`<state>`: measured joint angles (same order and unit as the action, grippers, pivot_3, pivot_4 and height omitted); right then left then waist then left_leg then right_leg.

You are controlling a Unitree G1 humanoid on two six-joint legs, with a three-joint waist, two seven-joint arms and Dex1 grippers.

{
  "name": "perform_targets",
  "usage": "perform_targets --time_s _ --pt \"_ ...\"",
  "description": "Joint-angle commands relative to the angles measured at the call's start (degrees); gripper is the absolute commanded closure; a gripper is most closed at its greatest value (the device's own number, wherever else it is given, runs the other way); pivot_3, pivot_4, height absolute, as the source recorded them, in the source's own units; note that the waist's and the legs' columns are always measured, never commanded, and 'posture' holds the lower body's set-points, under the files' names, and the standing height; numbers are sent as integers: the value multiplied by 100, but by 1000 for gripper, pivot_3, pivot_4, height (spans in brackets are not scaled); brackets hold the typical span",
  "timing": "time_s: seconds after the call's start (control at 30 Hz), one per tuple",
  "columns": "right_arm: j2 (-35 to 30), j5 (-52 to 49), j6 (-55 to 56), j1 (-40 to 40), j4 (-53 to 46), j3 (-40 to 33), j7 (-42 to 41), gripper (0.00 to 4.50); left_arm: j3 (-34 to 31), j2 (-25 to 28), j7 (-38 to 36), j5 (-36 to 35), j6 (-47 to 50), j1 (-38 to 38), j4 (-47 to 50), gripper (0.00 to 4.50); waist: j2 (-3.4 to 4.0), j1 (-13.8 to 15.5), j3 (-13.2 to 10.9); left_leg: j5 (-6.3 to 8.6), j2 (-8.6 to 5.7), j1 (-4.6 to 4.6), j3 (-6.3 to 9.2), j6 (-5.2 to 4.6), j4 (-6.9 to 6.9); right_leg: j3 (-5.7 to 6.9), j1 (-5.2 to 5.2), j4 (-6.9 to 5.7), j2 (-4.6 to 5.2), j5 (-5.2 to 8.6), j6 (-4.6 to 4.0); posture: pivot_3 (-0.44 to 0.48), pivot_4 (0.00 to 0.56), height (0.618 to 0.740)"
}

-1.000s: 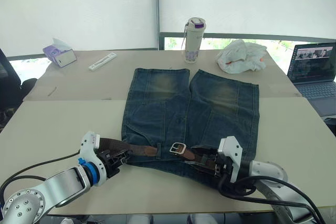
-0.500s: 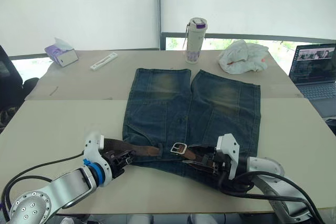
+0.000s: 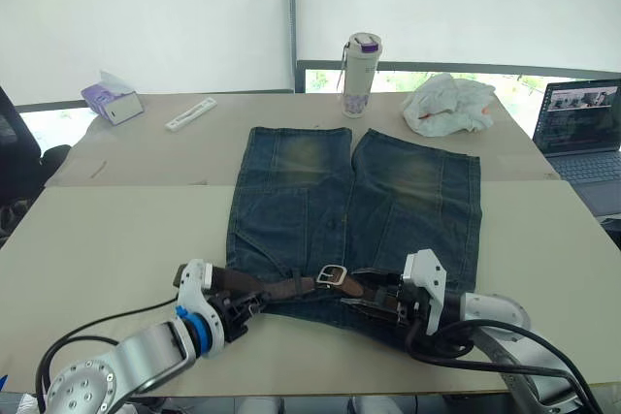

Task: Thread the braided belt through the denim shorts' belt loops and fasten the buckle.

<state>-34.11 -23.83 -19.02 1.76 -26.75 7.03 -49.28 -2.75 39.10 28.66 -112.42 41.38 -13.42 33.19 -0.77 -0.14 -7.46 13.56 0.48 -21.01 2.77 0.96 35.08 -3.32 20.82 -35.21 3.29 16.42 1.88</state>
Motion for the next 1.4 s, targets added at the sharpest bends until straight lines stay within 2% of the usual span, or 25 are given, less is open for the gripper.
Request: perform_targets --time_s 0.03,0.13,0.23,0.53,0.87,0.97,1.07,1.17,1.4 --pt "56 -63 32 -100 -142 -27 25 1641 -8 -20 -37 2 -76 157 -87 4500 1 8 1 0 -1 1 0 0 0 0 0 0 0 0 0 0 150 740" --pt "54 -15 10 -156 -114 18 8 1641 -135 -277 -205 176 -299 153 -242 4500 3 3 2 0 -9 4 -1 0 0 -1 -7 4 1 1 2 0 150 740" --pt "-14 -36 -273 -236 -117 108 10 1641 -161 -239 -545 336 -122 -49 -283 4500 1 -19 2 0 -14 2 0 0 -2 -1 -5 6 1 1 2 0 150 740" --pt "244 -900 -2286 -907 -195 197 434 1641 215 -534 -1601 1263 203 218 -796 4500 6 -19 5 -1 -22 6 4 0 0 0 -9 2 2 1 2 0 150 740" --pt "134 -2077 -4098 -1423 -513 294 422 1641 379 -874 -1647 1576 526 814 -1034 4500 5 -18 6 -1 -34 -4 16 -1 2 3 1 -2 11 -1 7 0 150 740" --pt "2 -1540 -4170 -1427 -290 560 836 1641 370 -933 -1612 1560 576 783 -962 4500 4 -25 7 -1 -35 -4 16 -2 3 3 1 -3 13 -2 9 0 150 740" --pt "153 -1464 -4200 -1429 -194 532 1122 1641 362 -959 -1684 1597 623 760 -971 4500 3 -38 8 -1 -37 -5 17 -2 4 3 3 -7 12 -2 9 0 150 740" --pt "367 -1411 -4253 -1417 -195 342 1520 1641 317 -931 -1873 1544 699 715 -988 4500 3 -56 8 -2 -38 -5 17 -2 4 2 6 -11 11 -2 10 0 150 740" --pt "264 -1506 -4476 -1401 -491 -260 1977 1641 156 -828 -2353 1676 880 578 -1183 4500 4 -56 9 -2 -43 -6 17 -3 8 -2 12 -19 12 0 13 0 150 740"
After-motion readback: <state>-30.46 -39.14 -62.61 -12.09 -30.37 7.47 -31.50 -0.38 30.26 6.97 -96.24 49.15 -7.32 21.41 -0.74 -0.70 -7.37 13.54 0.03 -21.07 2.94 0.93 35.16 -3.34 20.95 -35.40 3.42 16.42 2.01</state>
